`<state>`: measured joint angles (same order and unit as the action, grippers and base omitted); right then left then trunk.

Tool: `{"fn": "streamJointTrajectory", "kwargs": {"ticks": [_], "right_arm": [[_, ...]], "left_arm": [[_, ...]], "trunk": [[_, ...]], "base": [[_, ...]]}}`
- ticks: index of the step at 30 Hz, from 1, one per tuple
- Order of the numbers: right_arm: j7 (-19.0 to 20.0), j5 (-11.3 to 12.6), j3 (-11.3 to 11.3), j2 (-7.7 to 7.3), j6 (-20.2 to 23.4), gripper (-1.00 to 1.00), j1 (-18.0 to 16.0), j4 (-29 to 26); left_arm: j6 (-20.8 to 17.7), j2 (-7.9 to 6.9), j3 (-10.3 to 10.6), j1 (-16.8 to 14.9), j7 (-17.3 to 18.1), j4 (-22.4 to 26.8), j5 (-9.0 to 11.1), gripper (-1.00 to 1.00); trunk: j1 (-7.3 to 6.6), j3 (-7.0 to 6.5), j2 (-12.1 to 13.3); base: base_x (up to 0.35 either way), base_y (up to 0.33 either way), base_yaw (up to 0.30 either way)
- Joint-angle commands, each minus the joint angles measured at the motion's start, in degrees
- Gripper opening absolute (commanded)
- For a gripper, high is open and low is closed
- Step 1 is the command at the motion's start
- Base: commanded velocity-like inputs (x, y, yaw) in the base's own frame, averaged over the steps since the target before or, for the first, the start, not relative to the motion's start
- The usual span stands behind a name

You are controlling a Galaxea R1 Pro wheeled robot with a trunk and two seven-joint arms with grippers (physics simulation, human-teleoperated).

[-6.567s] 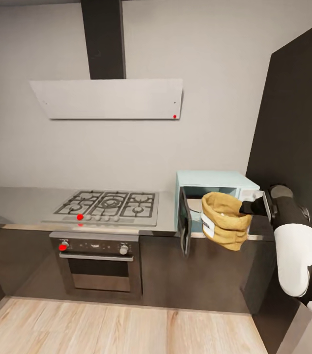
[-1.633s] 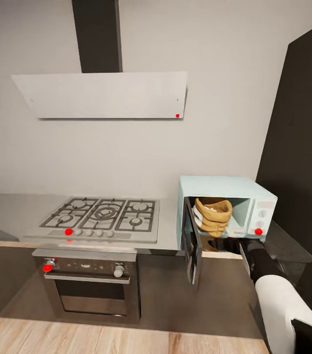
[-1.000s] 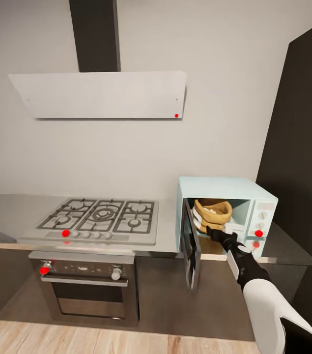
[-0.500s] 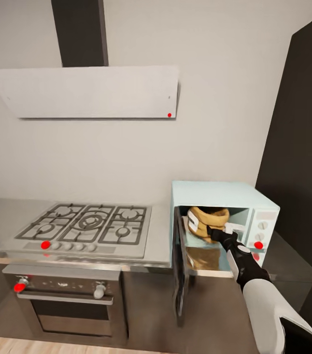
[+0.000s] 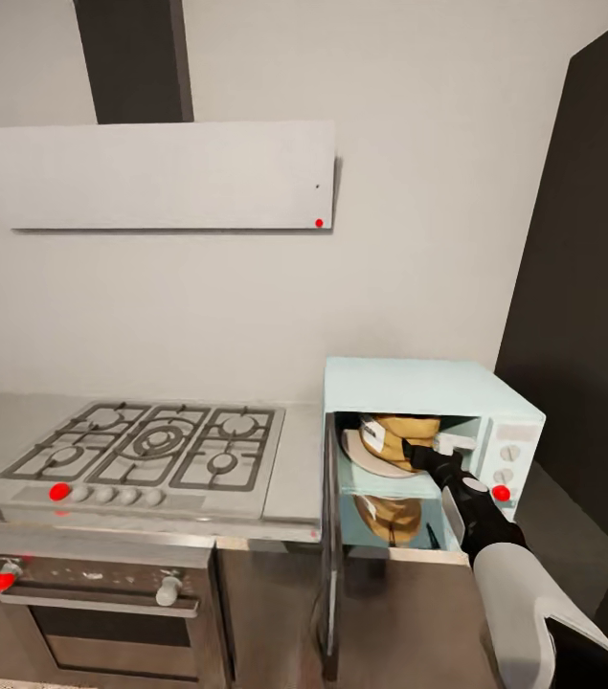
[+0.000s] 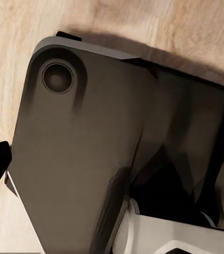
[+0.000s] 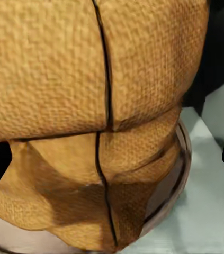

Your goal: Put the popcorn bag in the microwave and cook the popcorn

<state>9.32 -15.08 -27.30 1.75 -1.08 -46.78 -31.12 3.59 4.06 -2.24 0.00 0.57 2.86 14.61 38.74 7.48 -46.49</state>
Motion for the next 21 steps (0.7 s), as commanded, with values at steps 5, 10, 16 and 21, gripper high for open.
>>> {"fn": "streamJointTrajectory", "kwargs": {"ticks": [5, 10, 16, 21], "right_arm": [[0.62, -0.74, -0.47, -0.04, 0.32, 1.0, -0.06, -0.14], [0.81, -1.12, -0.39, -0.1, 0.51, 1.0, -0.06, -0.37], [1.05, -1.27, -0.34, -0.17, 2.92, 1.0, -0.06, -1.39], [1.18, -1.57, -0.2, -0.31, 24.83, 1.0, -0.06, -11.65]], "left_arm": [[0.11, 0.07, -0.3, 0.0, 0.05, 0.04, 0.24, 1.0], [0.11, 0.07, -0.31, 0.0, 0.05, 0.04, 0.24, 1.0], [0.11, 0.07, -0.31, 0.0, 0.05, 0.04, 0.24, 1.0], [0.11, -0.01, -0.24, 0.0, 0.05, 0.04, 0.23, 1.0]], "trunk": [[-0.01, 0.08, -0.07], [-0.01, 0.08, -0.07], [-0.01, 0.08, -0.07], [-0.01, 0.08, -0.07]], "base": [[-0.31, -0.001, 0.0], [-0.335, 0.0, 0.0], [-0.336, 0.0, 0.0], [-0.297, -0.022, 0.0]]}}
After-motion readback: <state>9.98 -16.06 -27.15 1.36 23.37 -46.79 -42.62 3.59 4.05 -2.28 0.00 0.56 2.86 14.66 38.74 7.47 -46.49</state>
